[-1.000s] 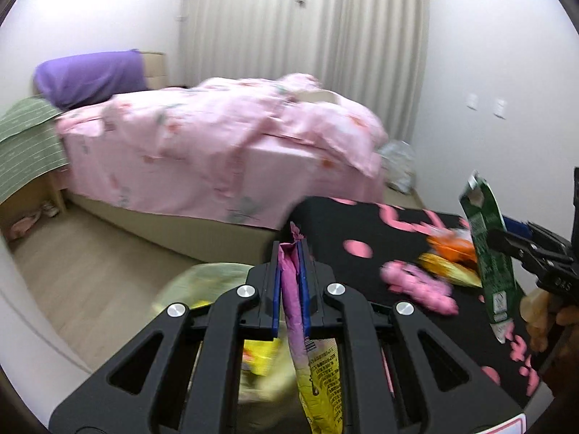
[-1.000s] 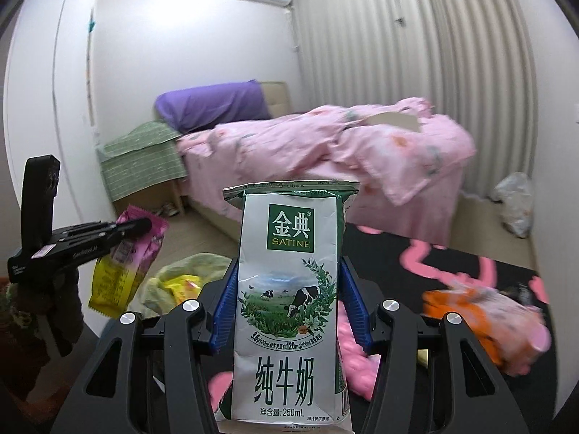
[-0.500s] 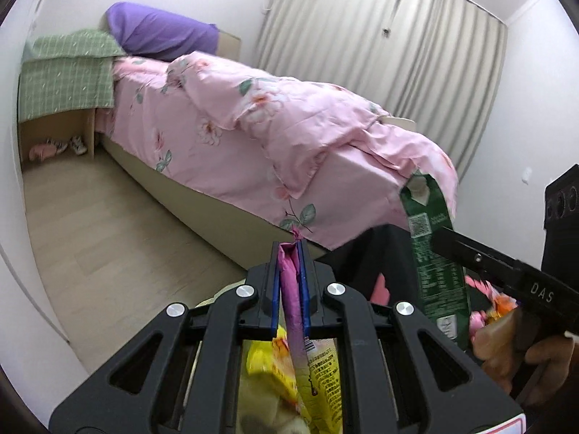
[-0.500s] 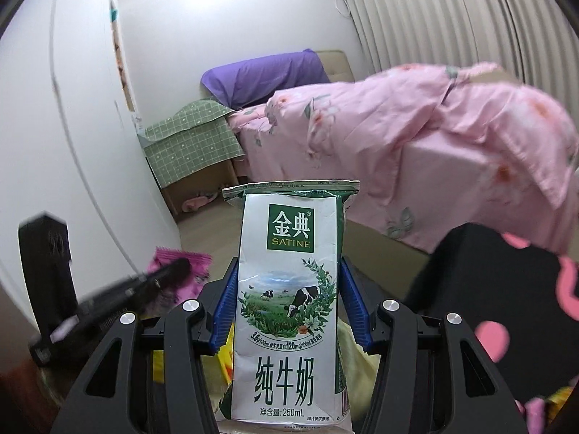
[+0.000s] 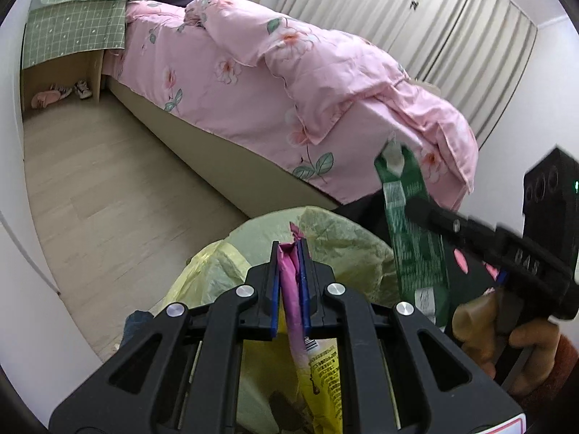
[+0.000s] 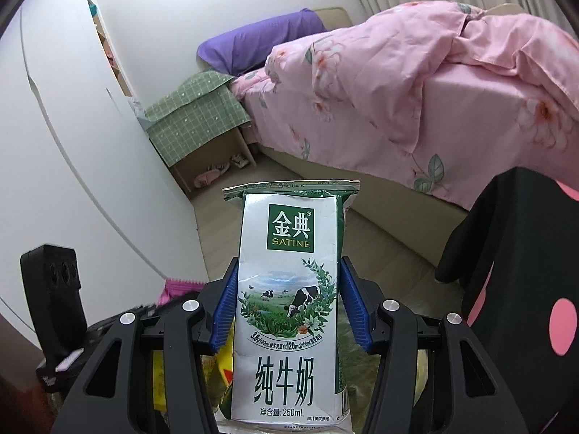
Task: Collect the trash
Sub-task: 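Lift and carry the milk carton and pink-yellow bag over the trash bin with both tools, then open both grippers to drop the carton and bag into the bin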
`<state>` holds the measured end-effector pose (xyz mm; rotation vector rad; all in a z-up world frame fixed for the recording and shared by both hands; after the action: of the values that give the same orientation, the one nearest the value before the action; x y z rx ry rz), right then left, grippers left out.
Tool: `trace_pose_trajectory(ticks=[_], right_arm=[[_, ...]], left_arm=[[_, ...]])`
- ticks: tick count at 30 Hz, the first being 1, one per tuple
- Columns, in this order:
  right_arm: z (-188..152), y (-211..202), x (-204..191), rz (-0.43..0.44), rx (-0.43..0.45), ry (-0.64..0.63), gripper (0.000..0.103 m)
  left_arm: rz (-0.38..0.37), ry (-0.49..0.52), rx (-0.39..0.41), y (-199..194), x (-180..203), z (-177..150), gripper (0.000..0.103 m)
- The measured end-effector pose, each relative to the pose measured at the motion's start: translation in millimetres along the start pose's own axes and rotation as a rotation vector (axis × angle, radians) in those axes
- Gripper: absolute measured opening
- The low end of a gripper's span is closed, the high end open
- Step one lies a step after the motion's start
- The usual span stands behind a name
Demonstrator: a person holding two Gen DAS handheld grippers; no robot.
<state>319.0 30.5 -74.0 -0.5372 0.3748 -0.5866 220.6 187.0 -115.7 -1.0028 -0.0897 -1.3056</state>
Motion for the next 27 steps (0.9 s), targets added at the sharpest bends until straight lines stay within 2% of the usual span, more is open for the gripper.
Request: trace_pose_trajectory(ticks=[8,10,11,12,15,17,23,27], right_arm=[[-8,-3,-8,0.023,-0.014,0.020,0.050],[-10,-2,-10,0.039,-0.026,0.031,0.050],[-12,-2,-11,0.047,-0.030,0.037,0.051],[-13,-1,-11,0.053,-0.039,0.046,0.051],[-17,-2,-10,0.068,-0.047,0.071,0.057],[-19,-5,-11,0.075,-0.048,0.070,0.057],[-25,-25,-5,0.028,-0.060,0.053,0.057],[-31,-53,7,-0.023,-0.058,0.037,0.057]], left_arm=[[-0.043,-0.002,0.006,-8,9,4,0.008],[-0.055,-0.017,-0.025,-7,8,4,0.018],[-0.053,-0.035,-0.049,-6,5,4,0.033],[-0.057,-0.050,-0.058,-6,3,6,0.042],[-0.081,-0.107,-0.059,-14,-4,11,0.048],[-0.071,-0.112,-0.026,-23,-4,18,0.050],[-0.042,-0.083,0.069,-46,8,32,0.056],[-0.035,-0.023,0.076,-49,28,28,0.058]])
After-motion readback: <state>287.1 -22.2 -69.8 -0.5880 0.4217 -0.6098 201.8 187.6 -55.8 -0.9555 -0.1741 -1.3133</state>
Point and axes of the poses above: each gripper's, at about its wrist camera, not at the fingertips, and y roughly the way its jaws point, x to its right, z to its top, the point moved 4 cm from there along y, roughly the way its jaws point, and after that the axes turned 15 degrees about -y, right-handed, at the moved point
